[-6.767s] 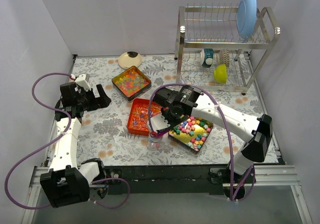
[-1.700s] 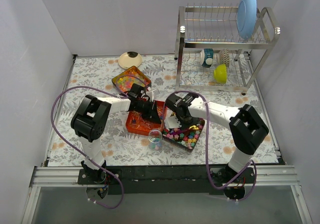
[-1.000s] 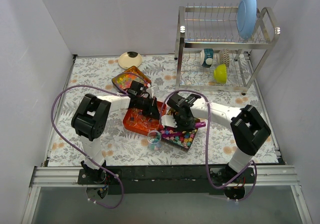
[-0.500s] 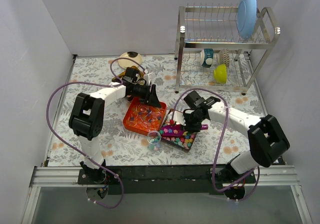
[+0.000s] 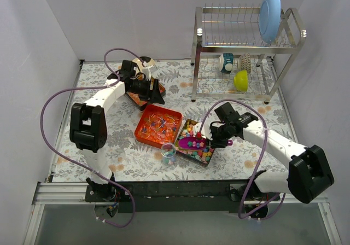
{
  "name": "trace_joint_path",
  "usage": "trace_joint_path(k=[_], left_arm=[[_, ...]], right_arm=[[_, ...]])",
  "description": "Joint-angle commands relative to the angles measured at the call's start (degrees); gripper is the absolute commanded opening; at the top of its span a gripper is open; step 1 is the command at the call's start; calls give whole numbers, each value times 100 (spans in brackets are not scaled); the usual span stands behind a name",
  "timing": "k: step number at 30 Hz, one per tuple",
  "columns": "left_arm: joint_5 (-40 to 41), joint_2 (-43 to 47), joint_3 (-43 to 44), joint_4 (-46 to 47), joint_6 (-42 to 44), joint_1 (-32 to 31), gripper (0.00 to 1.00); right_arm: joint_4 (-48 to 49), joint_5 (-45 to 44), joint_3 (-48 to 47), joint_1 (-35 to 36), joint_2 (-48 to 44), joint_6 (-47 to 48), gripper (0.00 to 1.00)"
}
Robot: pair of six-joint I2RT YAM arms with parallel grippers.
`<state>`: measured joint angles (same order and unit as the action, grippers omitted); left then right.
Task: Pack the candies
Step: Place the fake candies in the packing bottle.
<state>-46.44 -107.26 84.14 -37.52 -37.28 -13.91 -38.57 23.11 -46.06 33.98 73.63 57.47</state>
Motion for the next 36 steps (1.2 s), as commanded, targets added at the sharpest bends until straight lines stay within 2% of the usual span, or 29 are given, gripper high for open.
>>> trace_joint_path(k=[1,4,10,15,20,26,36], left_arm=[[433,487,200,-273,344,73,66],[679,881,-230,-282,283,64,75],[1391,1839,-1283,-221,186,117,87],[1049,2446,-2093,-89,-33,432,97],[873,3114,-2586,192,-209,810,98],[899,3501,-2622,315,-526,1609,98],[794,4125,-3043,456,-614,2120,98]], right_arm=[[-449,36,-595,-84,-480,185,1],[-880,-96,-1350,-84,-481,230,1],[-1626,-132,-2852,-58,1,-271,1],[-2268,-509,-4032,276,503,-369,1],[-2979,-1342,-5147,880,1083,-272,1],[-3464,-2554,-5405,1743,1479,88,1],[-3649,-3568,-5141,2438,1664,633,1]])
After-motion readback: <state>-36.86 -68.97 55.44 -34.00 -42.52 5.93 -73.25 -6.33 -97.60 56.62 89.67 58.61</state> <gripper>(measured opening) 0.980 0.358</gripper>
